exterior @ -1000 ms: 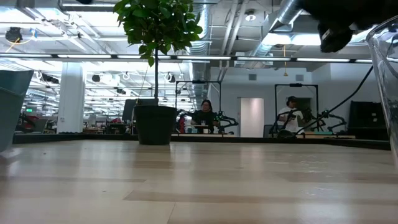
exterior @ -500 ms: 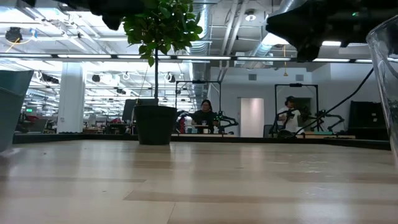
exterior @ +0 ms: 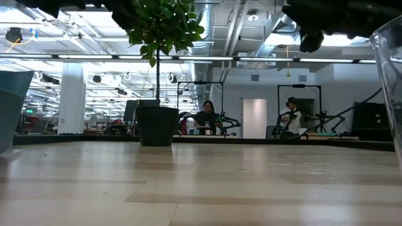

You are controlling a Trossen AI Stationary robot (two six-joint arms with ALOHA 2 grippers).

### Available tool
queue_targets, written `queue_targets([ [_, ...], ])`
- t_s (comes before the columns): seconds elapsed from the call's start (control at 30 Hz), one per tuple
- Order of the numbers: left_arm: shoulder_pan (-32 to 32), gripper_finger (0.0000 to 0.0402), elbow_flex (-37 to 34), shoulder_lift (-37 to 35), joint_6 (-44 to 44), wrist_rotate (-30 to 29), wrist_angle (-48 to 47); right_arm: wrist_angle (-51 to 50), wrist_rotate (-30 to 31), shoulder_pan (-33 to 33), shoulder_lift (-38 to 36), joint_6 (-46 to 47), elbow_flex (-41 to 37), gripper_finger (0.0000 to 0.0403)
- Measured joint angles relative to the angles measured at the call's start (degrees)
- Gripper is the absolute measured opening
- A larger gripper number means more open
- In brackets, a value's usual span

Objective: Sort pens & pencils
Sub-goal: Return to Home Position

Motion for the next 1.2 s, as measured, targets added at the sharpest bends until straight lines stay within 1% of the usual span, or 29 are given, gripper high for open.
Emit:
queue_targets([
  [0.07,-1.7,0.0046,0.0,0.0,-0.1,2.0,0.1,-6.1,-0.6,1.0,-2.7,0.0,0.0,0.0102],
  [0.23,-6.2,0.0046,0.0,0.0,-0.1,1.2,0.0,-13.8,-0.7,5.1,-7.0,-0.3,0.0,0.0102],
  [0.37,-9.8,0.0046,0.0,0.0,-0.6,-0.9,-0.2,-18.4,-0.7,10.0,-8.9,-6.6,-0.2,0.0102],
  [0.53,-13.5,0.0046,0.0,0.0,-0.4,-3.4,-0.2,-13.5,-0.2,15.7,-11.6,-11.4,-4.3,0.0102],
  [0.7,-16.0,0.0046,0.0,-0.4,-0.5,-3.9,-0.5,-8.8,2.9,18.8,-15.0,-8.9,-9.5,0.0102],
  [0.8,-17.4,0.0046,-0.2,-1.0,-0.3,-6.9,-0.9,-7.3,3.6,19.7,-17.5,-8.7,-11.6,0.0102],
  [0.93,-18.9,0.0046,-2.8,-3.1,0.4,-11.2,0.0,-10.6,3.6,20.1,-20.4,-9.3,-12.3,0.0102],
  [1.03,-19.4,0.0046,-5.2,-5.9,-0.9,-13.6,-0.1,-12.5,3.7,20.1,-21.7,-9.0,-12.3,0.0102],
  [1.2,-21.1,0.0046,-8.9,-12.3,-2.1,-16.3,0.9,-12.6,3.2,20.1,-22.1,-9.5,-12.3,0.0102],
])
